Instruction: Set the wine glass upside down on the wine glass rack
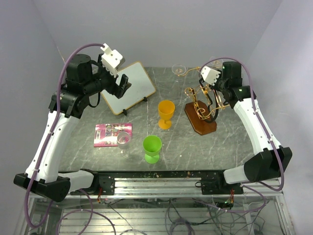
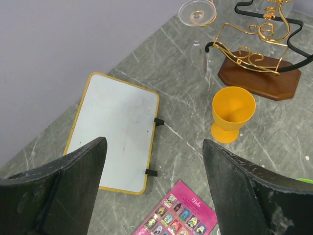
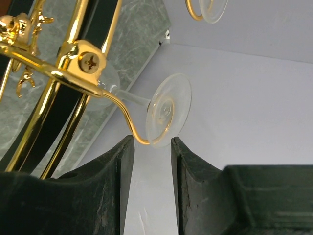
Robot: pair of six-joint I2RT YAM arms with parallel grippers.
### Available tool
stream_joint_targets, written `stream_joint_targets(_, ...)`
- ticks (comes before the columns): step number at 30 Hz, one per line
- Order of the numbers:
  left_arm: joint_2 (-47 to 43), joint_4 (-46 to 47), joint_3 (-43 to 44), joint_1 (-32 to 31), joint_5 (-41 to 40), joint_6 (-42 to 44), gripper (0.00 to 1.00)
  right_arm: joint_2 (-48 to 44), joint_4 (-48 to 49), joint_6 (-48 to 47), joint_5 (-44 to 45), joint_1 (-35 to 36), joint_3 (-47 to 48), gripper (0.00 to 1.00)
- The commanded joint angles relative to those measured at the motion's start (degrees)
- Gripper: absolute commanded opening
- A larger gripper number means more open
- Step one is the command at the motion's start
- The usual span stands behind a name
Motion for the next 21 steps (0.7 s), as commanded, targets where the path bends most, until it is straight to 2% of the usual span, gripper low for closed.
stream_joint_targets(1,-1.5,2.1,-1.0,0.6,-0.3,0.9,0.90,-2.3,-2.3,2.0,-2.8,0.3,0.7,0.36)
stream_joint_targets(9,-2.1,0.9,-4.4,0.7,-2.5,3.4,0.90,-5.5,-4.0,4.4,-5.9,0.2,1.0,0.42)
stream_joint_targets(17,-0.5,-15.4,-8.4,0.2,2.6,16.0,0.87,-8.7,-5.7,7.1,-5.2,0.2,2.4,0.44)
stream_joint_targets(21,-1.7,-21.9,-12.3,-1.0,2.7,21.7,0.85,-8.6,-7.3,10.2,-6.2,-0.2,6.0,0.50)
